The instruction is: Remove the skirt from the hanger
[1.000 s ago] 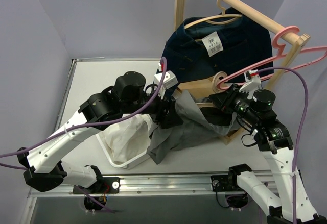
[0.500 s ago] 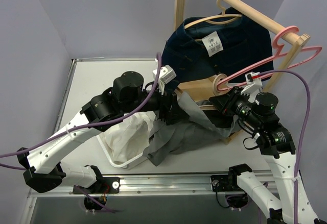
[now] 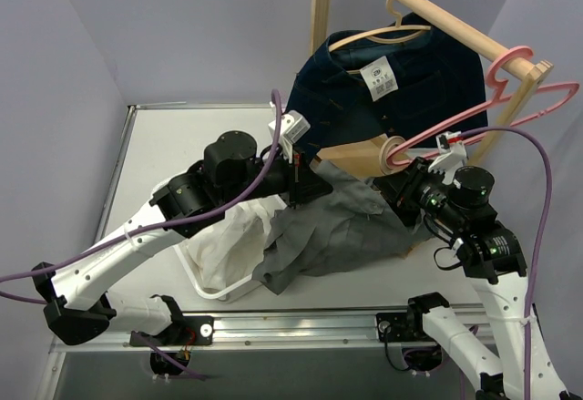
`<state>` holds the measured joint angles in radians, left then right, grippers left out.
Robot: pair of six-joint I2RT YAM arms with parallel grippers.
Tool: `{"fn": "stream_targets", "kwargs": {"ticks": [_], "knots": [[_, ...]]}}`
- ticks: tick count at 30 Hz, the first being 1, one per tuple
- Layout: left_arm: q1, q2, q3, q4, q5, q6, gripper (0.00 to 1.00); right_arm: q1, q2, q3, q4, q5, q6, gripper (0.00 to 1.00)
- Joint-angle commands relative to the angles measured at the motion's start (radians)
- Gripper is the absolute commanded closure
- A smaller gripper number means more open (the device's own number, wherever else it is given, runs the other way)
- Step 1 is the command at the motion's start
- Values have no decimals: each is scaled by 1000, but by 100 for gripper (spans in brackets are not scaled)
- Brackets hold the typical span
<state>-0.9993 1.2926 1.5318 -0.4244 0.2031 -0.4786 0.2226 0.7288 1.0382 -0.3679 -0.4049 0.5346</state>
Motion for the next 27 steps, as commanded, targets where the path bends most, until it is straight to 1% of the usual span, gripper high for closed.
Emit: {"fn": "stream_targets", "kwargs": {"ticks": [1, 2, 3, 5, 11, 15, 17, 18, 19, 21, 27], "knots": [[7, -103, -53, 168, -36, -8, 98, 0, -20, -6, 0, 55, -5, 100], [7, -124, -83, 182, -39, -5, 98, 1, -25, -9, -18, 81, -5, 100], [7, -140, -91, 184, -45, 6, 98, 0, -31, -10, -31, 134, -4, 100], [7, -177, -101, 159, -70, 23, 98, 0, -42, -13, -57, 187, 10, 100], [7, -242, -88, 10, -93, 106, 98, 0, -101, -40, -80, 322, 96, 100], [7, -280, -97, -66, -96, 133, 98, 0, -141, -50, -62, 351, 146, 100], [7, -295, -134, -66, -68, 135, 98, 0, -149, -46, -57, 363, 176, 100], [7, -303, -150, -50, -17, 133, 98, 0, -152, -41, -55, 374, 185, 100], [7, -315, -189, -36, 19, 133, 98, 0, -154, -37, -51, 376, 200, 100], [7, -338, -222, -7, 76, 133, 98, 0, -151, -26, -43, 370, 211, 100], [7, -401, -271, -77, 38, 169, 98, 0, -155, -6, -51, 376, 223, 100]]}}
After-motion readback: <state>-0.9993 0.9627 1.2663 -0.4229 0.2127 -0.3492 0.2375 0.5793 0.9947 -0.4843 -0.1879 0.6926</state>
